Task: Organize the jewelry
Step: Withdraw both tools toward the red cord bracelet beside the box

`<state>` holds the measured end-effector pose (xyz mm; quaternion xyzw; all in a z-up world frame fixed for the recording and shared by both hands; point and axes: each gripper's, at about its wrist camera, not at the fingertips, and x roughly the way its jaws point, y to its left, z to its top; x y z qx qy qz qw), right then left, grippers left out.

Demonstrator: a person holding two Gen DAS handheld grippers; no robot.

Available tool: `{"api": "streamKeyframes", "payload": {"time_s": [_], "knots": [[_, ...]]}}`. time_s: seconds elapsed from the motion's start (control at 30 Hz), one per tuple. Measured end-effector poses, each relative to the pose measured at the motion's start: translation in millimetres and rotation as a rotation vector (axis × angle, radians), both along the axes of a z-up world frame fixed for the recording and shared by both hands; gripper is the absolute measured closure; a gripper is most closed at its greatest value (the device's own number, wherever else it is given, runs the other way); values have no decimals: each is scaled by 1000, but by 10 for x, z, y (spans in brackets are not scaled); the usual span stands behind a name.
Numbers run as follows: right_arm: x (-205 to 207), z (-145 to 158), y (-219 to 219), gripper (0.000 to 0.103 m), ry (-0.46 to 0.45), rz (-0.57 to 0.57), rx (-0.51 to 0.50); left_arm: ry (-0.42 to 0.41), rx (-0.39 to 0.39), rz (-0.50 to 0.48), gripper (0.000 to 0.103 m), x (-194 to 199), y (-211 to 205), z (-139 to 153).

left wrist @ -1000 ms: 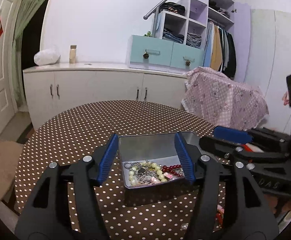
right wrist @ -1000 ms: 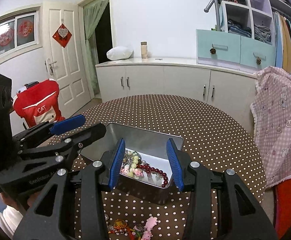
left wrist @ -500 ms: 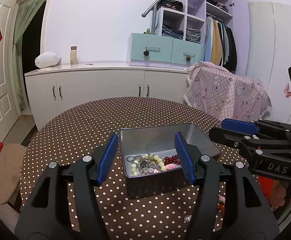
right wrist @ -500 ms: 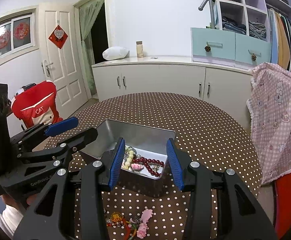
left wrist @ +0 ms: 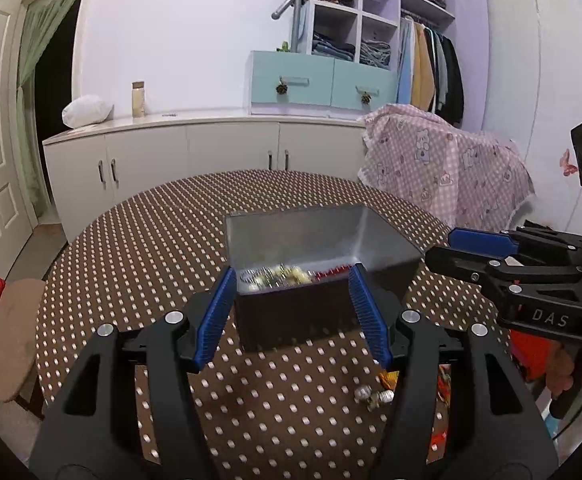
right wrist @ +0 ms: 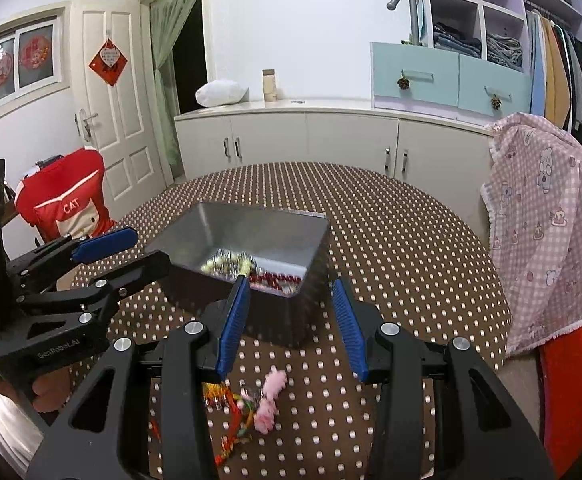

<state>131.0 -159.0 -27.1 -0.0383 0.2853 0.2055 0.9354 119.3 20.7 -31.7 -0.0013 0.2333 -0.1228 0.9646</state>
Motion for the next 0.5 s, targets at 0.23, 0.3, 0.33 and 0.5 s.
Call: {"api": "streamKeyframes", "payload": {"time_s": [0.23,0.3,0.33,0.5], "knots": [[-203,-151,-61,62,33,9,2,40,18,-21,44,-146,-64,-151],[-282,-222,-48,62,54,37,-5,54,23,-21,44,-185,-62,-199],[-315,-252,-40,62,64,49,-6,62,29,-23,44,-218,-53,-229],[-413,-385,15,62,118,96,-6,86,40,-21,44,-344,-2,-334]]}}
